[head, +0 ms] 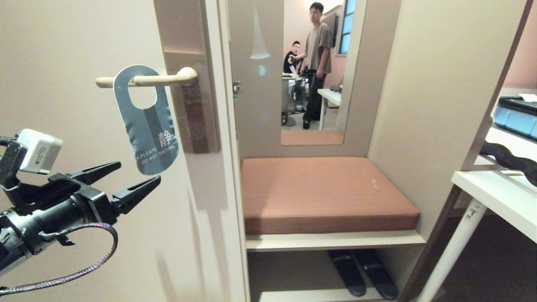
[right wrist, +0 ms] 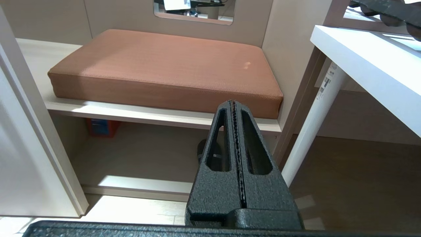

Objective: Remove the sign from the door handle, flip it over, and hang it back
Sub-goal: Hang the sign back with the other side facing out

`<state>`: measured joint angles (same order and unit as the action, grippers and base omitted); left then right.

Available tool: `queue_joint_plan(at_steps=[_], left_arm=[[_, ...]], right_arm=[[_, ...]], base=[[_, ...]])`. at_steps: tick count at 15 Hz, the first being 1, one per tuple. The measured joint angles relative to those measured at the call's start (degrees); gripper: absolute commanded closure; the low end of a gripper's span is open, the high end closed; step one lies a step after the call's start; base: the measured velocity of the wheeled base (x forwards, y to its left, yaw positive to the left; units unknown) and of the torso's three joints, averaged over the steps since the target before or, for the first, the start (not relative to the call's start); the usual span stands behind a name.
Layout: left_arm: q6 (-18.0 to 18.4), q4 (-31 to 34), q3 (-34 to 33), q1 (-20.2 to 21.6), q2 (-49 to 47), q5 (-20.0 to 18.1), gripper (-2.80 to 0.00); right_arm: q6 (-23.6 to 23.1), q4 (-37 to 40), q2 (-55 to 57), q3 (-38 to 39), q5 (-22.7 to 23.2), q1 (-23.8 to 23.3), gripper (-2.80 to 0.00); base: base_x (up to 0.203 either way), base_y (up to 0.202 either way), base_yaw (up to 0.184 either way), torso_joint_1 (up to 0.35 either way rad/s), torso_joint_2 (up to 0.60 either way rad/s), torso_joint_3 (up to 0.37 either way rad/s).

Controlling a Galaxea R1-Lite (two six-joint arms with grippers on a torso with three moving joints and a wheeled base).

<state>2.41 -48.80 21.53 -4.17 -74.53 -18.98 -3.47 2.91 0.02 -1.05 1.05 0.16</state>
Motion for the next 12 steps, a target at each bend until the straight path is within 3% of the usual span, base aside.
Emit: queue_joint_plan(at_steps=[12], left_arm=[[0.1, 0.4, -0.9, 1.9, 3.6, 0.0, -2.80]], right_arm=[[0.0, 0.0, 0.0, 0.0, 0.0, 0.0, 0.00]], base=[[0.000, 0.000, 0.000, 0.000, 0.00, 0.000]])
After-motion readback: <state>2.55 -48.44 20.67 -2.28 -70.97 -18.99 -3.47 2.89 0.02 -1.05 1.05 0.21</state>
